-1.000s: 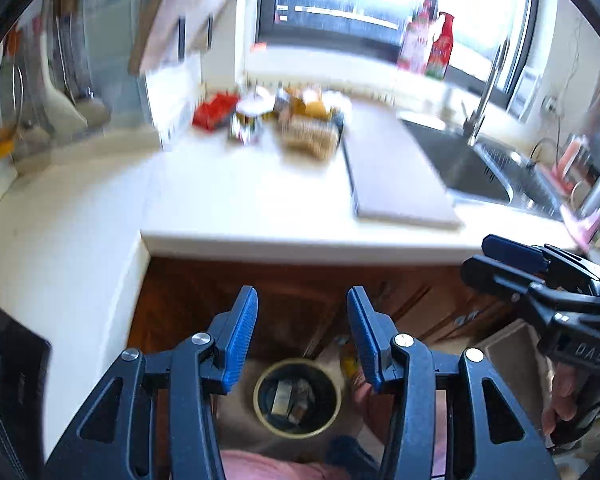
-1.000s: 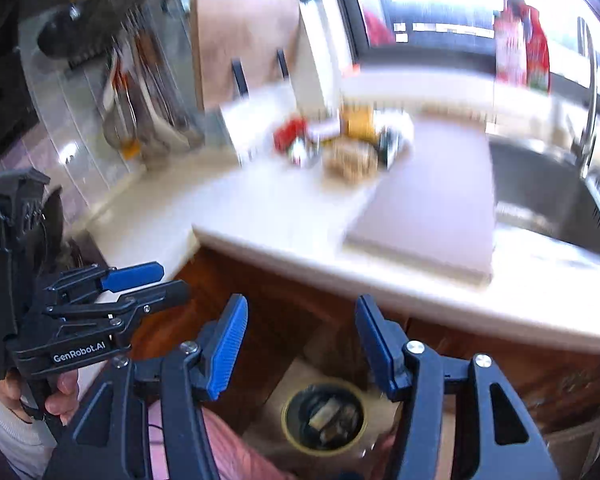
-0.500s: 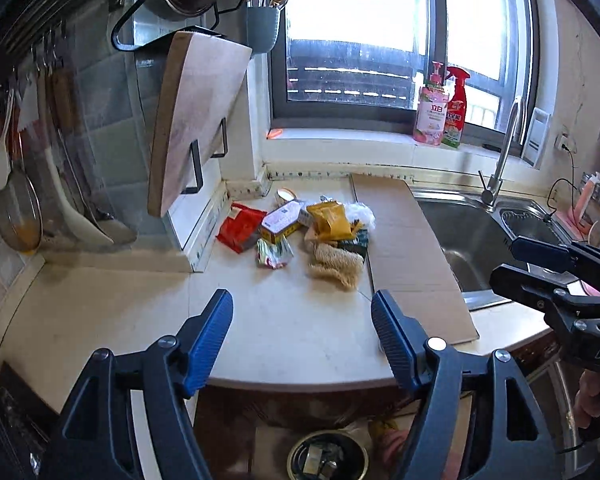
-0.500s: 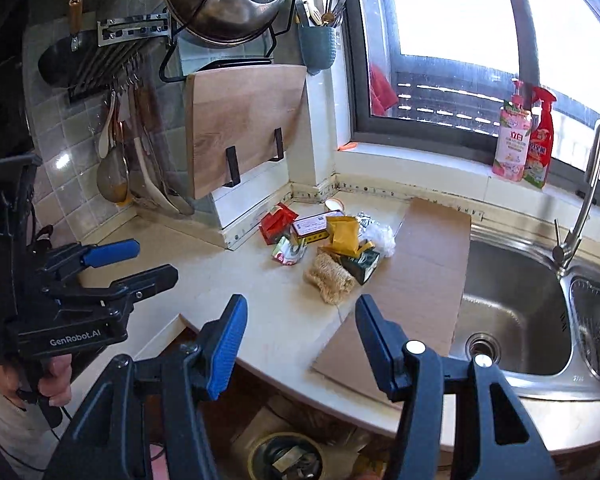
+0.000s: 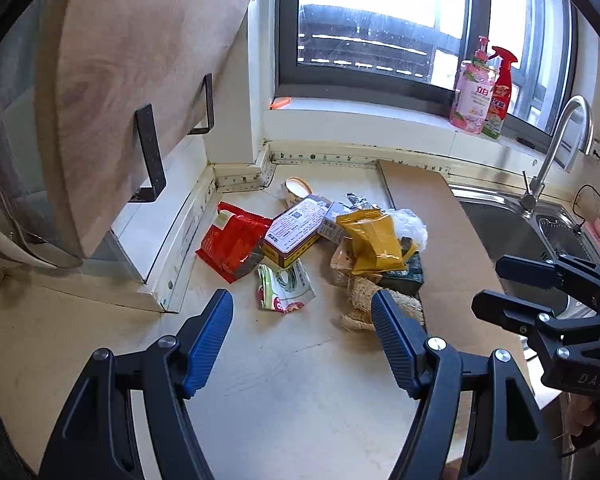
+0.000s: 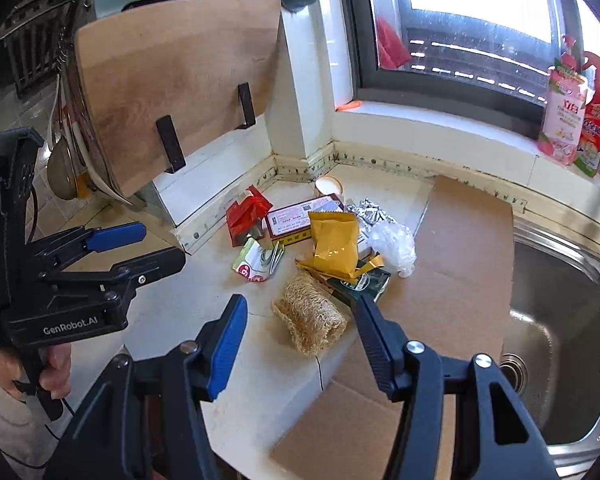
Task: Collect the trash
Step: 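Grasp the green snack packet with the left gripper while the right grasps the loofah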
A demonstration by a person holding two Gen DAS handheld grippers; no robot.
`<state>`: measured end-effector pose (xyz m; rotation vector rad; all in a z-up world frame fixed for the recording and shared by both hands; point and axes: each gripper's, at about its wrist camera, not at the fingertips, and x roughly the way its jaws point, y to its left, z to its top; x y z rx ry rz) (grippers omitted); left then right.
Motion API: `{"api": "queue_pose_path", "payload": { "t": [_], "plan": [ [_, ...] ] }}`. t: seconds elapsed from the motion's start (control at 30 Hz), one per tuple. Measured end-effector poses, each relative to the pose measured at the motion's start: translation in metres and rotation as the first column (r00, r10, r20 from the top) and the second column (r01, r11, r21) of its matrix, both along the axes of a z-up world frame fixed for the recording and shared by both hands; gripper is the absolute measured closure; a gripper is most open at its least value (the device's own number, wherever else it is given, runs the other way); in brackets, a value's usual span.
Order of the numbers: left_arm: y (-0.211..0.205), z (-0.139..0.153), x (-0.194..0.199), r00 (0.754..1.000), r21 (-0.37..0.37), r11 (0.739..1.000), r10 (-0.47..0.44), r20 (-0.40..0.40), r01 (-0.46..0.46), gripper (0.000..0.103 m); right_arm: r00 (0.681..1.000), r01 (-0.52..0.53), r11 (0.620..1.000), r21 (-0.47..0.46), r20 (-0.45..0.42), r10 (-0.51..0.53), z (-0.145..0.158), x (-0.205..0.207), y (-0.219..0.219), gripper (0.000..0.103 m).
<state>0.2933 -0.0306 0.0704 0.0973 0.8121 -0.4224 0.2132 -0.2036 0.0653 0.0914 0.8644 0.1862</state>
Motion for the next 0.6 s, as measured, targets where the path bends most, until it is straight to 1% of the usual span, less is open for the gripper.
{"api": "queue_pose_path", "payload": {
  "t": [0.1,0.2,0.33,0.47,0.53,0.6],
  "plan": [
    [-0.005,-0.029,0.032,0.999,0.034,0.999,0.006,-0.034,-0.005,0.033,0.999,-0.011,1.000,-0.001,-0.046,0.011,-0.026,0.019,0.003,0.046],
    [-0.009,-0.053,0.051,0.997,0.057,0.998,0.006,-0.073,-0.002,0.033,0.996,-0.025,1.000,-0.015,-0.082,0.024,-0.047,0.034,0.006,0.046],
    [-0.011,-0.083,0.076,0.989,0.049,0.999,0.008,-0.146,0.000,0.033,0.993,-0.039,0.998,-0.039,-0.110,0.035,-0.068,0.048,0.010,0.046],
    [-0.013,-0.100,0.093,0.982,0.044,0.999,0.007,-0.188,0.001,0.034,0.989,-0.049,0.998,-0.049,-0.145,0.041,-0.084,0.059,0.012,0.046],
    [-0.014,-0.109,0.101,0.976,0.029,1.000,0.002,-0.218,0.005,0.039,0.986,-0.052,0.998,-0.044,-0.161,0.044,-0.090,0.062,0.014,0.047],
    [-0.015,-0.116,0.108,0.970,0.017,1.000,0.000,-0.243,0.004,0.045,0.983,-0.057,0.997,-0.045,-0.179,0.048,-0.097,0.065,0.016,0.052]
  ]
}}
